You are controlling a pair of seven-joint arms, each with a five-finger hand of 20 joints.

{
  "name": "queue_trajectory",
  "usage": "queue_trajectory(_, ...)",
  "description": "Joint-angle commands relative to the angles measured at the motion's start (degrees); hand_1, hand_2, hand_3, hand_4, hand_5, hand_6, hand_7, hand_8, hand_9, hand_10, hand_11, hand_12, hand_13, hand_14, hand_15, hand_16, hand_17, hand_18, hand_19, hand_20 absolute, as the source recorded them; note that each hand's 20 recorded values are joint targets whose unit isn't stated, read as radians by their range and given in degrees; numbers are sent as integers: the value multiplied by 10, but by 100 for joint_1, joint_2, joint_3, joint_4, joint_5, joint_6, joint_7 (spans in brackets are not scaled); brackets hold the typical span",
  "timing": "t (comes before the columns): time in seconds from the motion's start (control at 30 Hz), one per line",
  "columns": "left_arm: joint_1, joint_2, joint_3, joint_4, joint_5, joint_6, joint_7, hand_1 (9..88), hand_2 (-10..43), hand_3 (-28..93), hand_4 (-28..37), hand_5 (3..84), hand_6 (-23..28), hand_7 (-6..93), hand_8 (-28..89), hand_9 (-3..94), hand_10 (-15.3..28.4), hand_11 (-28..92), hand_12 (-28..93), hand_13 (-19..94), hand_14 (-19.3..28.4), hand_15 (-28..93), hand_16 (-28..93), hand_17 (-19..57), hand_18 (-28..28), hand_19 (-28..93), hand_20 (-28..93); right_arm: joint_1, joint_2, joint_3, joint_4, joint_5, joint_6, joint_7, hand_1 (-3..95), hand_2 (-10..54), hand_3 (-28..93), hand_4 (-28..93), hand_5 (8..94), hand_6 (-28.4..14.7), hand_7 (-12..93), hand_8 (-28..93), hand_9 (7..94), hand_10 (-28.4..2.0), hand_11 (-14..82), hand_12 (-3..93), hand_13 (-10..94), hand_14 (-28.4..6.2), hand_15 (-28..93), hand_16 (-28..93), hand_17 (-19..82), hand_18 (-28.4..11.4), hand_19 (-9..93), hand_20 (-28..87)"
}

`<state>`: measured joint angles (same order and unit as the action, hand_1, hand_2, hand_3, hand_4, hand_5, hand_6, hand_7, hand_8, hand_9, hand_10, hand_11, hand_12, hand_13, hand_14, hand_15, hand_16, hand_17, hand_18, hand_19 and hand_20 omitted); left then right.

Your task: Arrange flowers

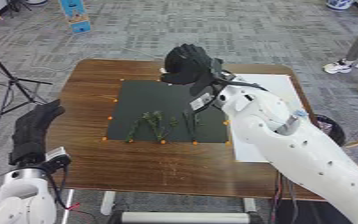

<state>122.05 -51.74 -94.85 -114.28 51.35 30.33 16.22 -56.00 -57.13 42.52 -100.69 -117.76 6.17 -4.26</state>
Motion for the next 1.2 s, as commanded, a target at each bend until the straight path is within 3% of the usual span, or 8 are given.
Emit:
queue_trajectory(0.03, -313, -81, 113, 88, 127, 155, -222, 219, 327, 654, -283, 512, 53, 138, -86, 513, 138, 189, 96, 363, 119, 107, -30, 113, 49, 35, 172, 151, -1254, -93, 796, -553, -642, -699, 479, -41, 622, -107, 767, 5, 404, 225, 901, -90, 475, 330, 888, -42, 727, 424, 579, -204, 932, 723)
queue_trajectory(0.1, -142, -68, 52, 32, 29, 199, -136, 218, 327, 659, -283, 515, 53, 138, -86, 514, 137, 190, 96, 364, 119, 107, -30, 113, 49, 34, 170, 133, -1258, -305, 714, -562, -612, -542, 480, -41, 621, -111, 769, 5, 397, 222, 900, -91, 472, 333, 885, -44, 729, 426, 576, -204, 932, 724)
queue_trajectory(0.23, -135, -57, 98, 81, -44, 405, -133, 224, 325, 671, -283, 532, 49, 137, -90, 534, 139, 196, 95, 376, 114, 111, -30, 115, 49, 31, 167, 44, -1494, -388, 815, -597, -743, -618, 481, -41, 622, -119, 777, 6, 381, 225, 898, -90, 467, 340, 882, -45, 731, 427, 573, -205, 932, 724)
queue_trajectory(0.33, -141, -73, 118, 112, -224, 486, -132, 229, 323, 676, -283, 544, 47, 137, -92, 548, 140, 196, 94, 380, 112, 114, -32, 116, 49, 31, 167, 22, -1637, -467, 925, -696, -791, -670, 481, -40, 619, -132, 786, 7, 358, 217, 896, -91, 465, 342, 880, -45, 732, 429, 572, -206, 932, 724)
queue_trajectory(0.47, -253, -92, 248, 131, -245, 561, -161, 229, 321, 681, -283, 548, 45, 136, -93, 551, 140, 197, 94, 383, 114, 117, -32, 115, 49, 32, 169, -81, -1874, -412, 1140, -949, -902, -827, 489, -34, 610, -154, 793, 9, 326, 212, 895, -89, 466, 346, 878, -46, 735, 429, 567, -206, 932, 723)
queue_trajectory(0.63, -437, -83, 395, 167, -143, 532, -218, 229, 319, 684, -283, 548, 44, 137, -93, 552, 141, 197, 94, 386, 117, 118, -31, 113, 50, 35, 171, -131, -2149, -304, 1454, -1508, -1191, -1042, 518, -24, 576, -188, 801, 8, 285, 185, 895, -90, 467, 350, 876, -47, 737, 430, 562, -207, 932, 724)
queue_trajectory(0.73, -530, -83, 473, 185, -195, 595, -218, 228, 319, 687, -283, 549, 44, 138, -93, 552, 141, 196, 95, 386, 118, 119, -31, 108, 55, 39, 171, -189, -2355, -195, 1703, -1956, -1153, -1162, 539, -15, 545, -209, 803, 9, 253, 152, 895, -92, 470, 351, 872, -49, 742, 433, 558, -210, 932, 722)
queue_trajectory(1.2, -1067, -63, 914, 258, 59, 617, -443, 226, 317, 690, -283, 552, 42, 138, -94, 553, 140, 197, 95, 388, 119, 120, -28, 98, 64, 54, 162, -385, -2883, 193, 2296, -3563, -1007, -1341, 543, -5, 525, -209, 799, 15, 243, 117, 897, -93, 488, 355, 870, -57, 764, 432, 561, -216, 932, 723)
